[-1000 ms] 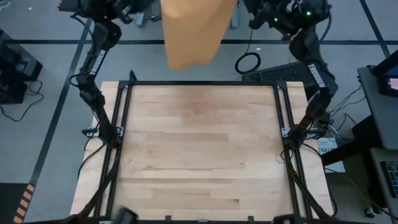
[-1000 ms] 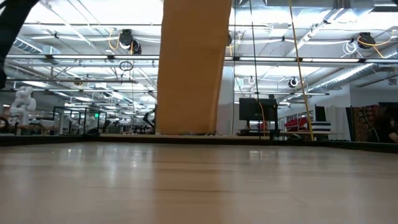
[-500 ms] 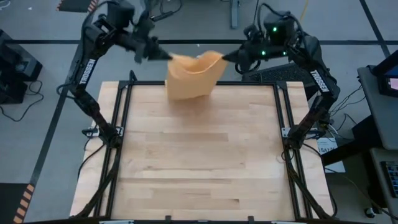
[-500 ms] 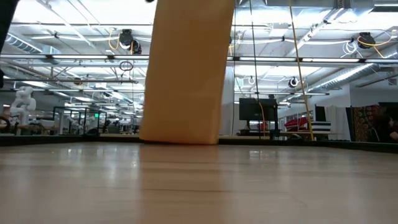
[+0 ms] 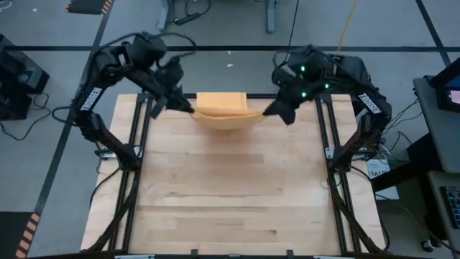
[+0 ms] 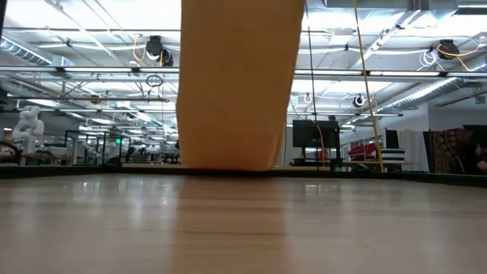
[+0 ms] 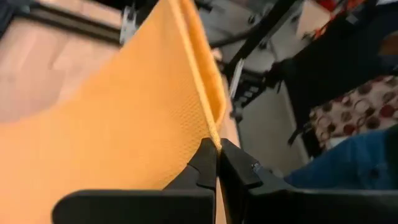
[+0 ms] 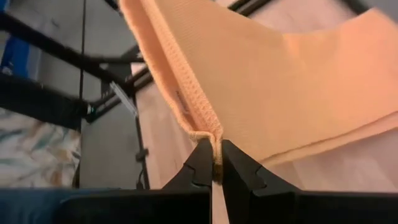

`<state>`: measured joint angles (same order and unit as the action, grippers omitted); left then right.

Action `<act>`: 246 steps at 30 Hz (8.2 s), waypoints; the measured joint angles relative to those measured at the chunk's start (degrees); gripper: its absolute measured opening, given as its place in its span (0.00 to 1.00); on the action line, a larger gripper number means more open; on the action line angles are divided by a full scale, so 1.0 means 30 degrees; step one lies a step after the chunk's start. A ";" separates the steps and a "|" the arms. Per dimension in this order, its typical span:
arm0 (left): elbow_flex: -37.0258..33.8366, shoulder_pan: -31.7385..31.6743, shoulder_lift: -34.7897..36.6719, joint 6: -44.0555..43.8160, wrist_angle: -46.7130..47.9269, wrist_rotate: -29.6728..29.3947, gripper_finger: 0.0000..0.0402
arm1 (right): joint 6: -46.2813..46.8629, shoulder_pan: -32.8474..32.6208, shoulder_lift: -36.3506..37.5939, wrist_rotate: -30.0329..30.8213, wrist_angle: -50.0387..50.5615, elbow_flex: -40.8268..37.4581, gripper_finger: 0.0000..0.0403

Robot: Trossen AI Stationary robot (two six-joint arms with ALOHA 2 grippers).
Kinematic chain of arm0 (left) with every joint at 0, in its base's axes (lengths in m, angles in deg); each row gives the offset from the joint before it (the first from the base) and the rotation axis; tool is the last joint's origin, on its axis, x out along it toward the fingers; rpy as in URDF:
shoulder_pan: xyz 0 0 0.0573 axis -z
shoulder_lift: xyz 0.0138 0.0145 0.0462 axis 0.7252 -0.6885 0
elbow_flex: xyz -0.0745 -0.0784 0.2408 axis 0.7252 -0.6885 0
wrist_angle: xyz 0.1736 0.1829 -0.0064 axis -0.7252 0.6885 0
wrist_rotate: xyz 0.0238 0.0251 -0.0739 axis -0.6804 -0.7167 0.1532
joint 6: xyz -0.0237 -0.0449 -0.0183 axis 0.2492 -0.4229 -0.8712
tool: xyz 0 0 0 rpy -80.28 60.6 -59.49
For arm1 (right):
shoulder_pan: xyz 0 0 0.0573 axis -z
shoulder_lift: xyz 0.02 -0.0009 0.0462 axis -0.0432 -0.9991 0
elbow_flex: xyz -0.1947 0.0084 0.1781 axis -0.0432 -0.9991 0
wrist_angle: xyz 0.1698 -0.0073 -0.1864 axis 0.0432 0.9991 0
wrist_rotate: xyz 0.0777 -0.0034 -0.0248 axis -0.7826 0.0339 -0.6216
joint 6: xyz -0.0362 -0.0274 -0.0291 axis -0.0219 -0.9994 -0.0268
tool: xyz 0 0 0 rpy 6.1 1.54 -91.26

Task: Roll towel
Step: Roll the yellow towel

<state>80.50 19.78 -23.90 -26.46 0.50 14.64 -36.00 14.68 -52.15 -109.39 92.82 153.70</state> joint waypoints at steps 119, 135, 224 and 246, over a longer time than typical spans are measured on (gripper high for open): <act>-2.9148 1.5660 -0.2853 -1.6398 -2.8823 -0.7999 0.01 | 0.6300 -1.3847 -0.2251 0.1507 -3.1568 -2.9725 0.01; -2.9148 1.5715 -0.2850 -1.6362 -2.8874 -0.9581 0.02 | 0.6504 -1.3825 -0.3191 0.1665 -3.1759 -2.9733 0.01; -2.7254 2.3215 -0.3764 -0.3381 -2.8990 -1.7019 0.24 | 0.6985 -1.3832 -0.3162 0.1570 -3.1732 -2.9733 0.01; -2.7239 2.2743 -0.5601 -0.0994 -3.0266 -1.9393 0.27 | 0.7058 -1.3847 -0.3162 0.1570 -3.1732 -2.9733 0.01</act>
<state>-1.22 88.01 -40.70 -29.44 -90.30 -43.54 -14.83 -26.86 -61.64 -104.68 -2.38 64.50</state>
